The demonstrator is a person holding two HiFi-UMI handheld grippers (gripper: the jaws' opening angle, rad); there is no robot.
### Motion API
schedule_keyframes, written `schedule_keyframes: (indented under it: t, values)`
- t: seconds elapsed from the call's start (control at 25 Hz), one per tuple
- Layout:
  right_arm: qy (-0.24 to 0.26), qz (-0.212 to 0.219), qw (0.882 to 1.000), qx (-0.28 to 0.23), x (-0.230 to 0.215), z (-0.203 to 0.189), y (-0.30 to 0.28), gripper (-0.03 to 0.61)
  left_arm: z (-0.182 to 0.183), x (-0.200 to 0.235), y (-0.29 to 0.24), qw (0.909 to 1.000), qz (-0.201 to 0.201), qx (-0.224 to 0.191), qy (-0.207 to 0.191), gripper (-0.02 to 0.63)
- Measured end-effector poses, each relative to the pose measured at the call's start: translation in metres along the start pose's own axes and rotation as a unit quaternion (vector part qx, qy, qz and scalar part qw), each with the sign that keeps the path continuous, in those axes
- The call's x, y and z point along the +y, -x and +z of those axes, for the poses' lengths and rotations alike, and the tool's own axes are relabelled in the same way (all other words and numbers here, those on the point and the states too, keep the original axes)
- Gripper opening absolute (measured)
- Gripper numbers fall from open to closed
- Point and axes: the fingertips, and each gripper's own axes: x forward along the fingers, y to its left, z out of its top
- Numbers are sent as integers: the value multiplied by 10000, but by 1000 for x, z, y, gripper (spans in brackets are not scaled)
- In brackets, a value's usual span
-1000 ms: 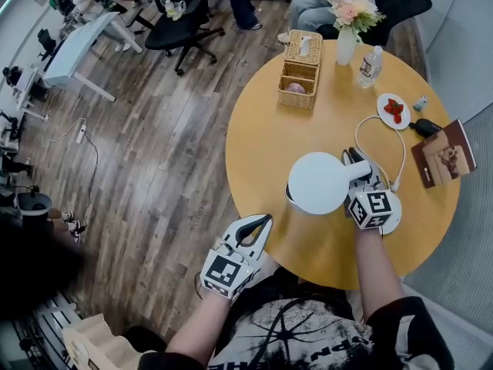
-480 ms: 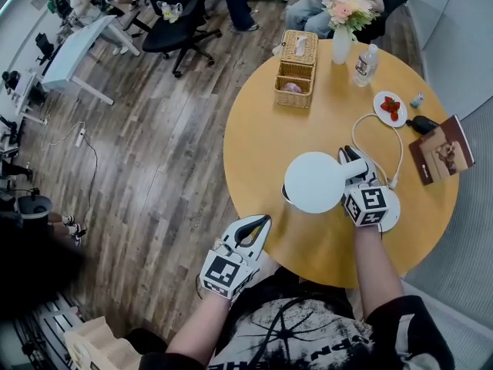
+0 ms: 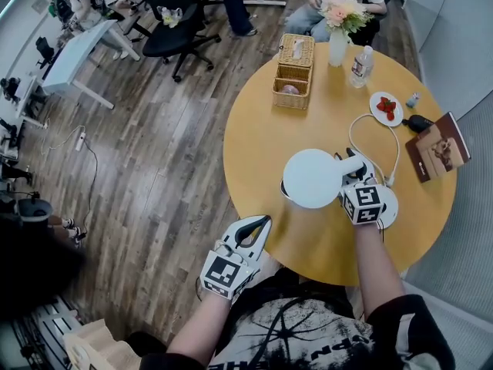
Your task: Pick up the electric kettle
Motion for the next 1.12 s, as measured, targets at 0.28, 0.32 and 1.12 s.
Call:
schedule_keyframes:
  t: [0.28, 0.32, 1.12]
  values:
    - [66, 70, 9999, 134, 3, -9, 28, 156, 10, -10, 4, 9998, -47, -180, -29, 2]
    - [90, 102, 9998, 155, 3, -10, 34, 156, 13, -12, 3, 9998, -55, -207, -54, 2]
    - [304, 781, 9958, -364, 0, 40, 161, 37, 58, -84, -22, 9963, -299, -700, -392, 2]
